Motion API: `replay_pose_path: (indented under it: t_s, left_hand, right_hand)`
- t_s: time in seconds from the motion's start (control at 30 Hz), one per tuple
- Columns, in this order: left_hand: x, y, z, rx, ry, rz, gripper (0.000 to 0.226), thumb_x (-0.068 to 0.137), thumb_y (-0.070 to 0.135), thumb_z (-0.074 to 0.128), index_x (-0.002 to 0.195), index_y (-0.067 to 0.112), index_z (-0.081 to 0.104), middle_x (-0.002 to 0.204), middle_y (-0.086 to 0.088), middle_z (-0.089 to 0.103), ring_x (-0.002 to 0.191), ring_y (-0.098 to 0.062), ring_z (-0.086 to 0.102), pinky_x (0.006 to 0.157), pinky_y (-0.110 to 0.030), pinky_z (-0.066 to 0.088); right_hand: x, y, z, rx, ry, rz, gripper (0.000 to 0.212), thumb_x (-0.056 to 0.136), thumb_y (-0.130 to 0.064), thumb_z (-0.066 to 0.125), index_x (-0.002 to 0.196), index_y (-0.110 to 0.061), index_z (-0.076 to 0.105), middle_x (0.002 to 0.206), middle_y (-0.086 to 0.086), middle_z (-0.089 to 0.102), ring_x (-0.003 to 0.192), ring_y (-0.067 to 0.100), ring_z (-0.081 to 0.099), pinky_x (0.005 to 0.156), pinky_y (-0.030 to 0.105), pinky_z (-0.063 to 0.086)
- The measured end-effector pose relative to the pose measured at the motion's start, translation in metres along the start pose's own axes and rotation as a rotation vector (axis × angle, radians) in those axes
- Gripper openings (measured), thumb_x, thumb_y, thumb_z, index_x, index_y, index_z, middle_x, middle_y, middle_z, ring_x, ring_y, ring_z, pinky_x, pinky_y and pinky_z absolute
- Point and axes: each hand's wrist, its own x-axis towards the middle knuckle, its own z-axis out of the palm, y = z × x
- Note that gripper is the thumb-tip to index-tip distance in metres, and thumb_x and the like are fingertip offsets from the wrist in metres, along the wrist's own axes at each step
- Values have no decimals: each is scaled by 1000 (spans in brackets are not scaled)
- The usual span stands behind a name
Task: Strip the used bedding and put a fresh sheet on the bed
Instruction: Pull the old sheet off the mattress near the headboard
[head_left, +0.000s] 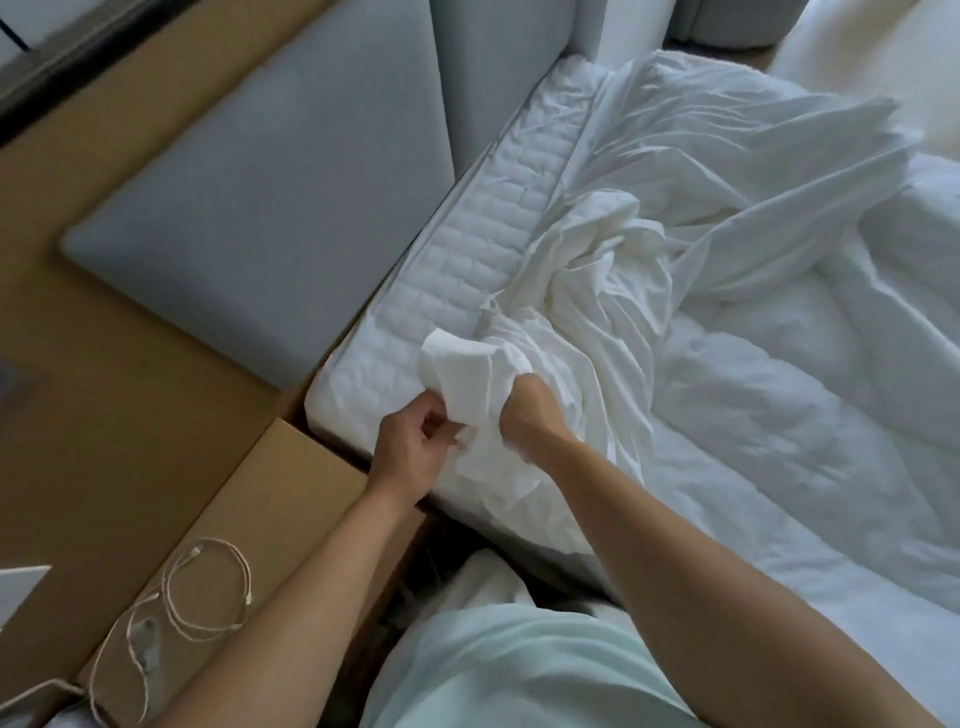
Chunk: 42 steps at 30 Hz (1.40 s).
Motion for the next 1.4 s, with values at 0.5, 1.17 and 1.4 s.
replay_pose_path:
  t_s: [0.5,1.17,1.4]
  left_hand:
    - [95,-86,-42,530,-624,-317,29,88,15,57,114,29,62,113,-2,65,104,-29,61,83,-35,51]
    - [171,-56,235,812,-423,246,35,81,24,60,114,11,62,113,-19,60,102,-41,59,90,-42,49]
    - [166,-38,209,432,-222,371,8,70,12,46,76,15,42,81,-6,46,72,-32,46,63,-33,31]
  right_hand:
    - [39,53,27,92,195,21,21,90,-31,68,104,-15,70,105,2,68,99,21,64,90,38,53]
    - [136,228,4,1072,26,243,25,81,-38,76,91,-16,69,88,4,70,76,16,66,63,27,51]
    - [201,168,-33,1540,-107,221,53,92,-39,64,134,-6,61,129,21,65,117,39,63,93,49,56]
